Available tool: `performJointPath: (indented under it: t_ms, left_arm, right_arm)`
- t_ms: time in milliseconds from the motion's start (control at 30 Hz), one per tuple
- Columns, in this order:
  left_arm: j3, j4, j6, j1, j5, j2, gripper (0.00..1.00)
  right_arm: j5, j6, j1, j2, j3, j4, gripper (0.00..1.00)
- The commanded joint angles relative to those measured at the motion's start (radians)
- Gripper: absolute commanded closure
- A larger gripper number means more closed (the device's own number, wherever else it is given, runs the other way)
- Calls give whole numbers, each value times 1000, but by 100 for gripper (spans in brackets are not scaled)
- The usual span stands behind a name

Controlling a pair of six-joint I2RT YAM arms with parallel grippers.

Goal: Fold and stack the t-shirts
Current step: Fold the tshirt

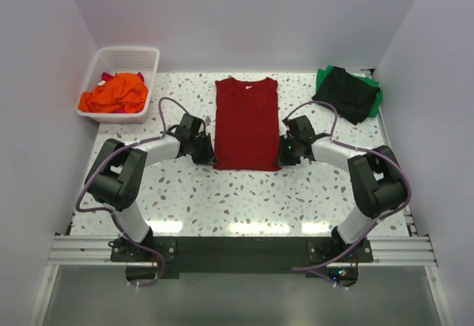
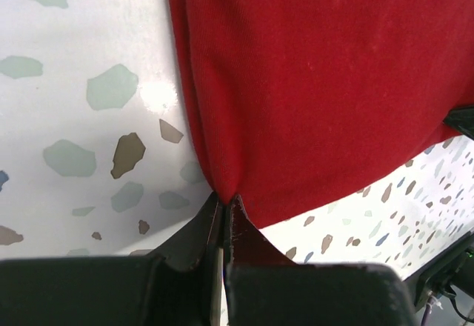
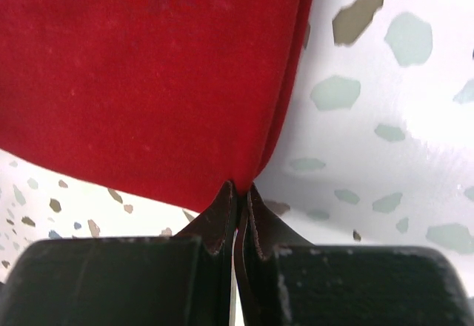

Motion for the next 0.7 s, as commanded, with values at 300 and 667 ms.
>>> performJointPath:
  t_ms: [300,667]
  left_arm:
    - [-149,-58,11,-51,-89,-198,100]
    - [-216,-174,-188,-342,-305,-387,100]
  right_arm:
    - [-35,-32,34,-227,-150,-112,100]
    - [25,40,175,-465,-274,-221,100]
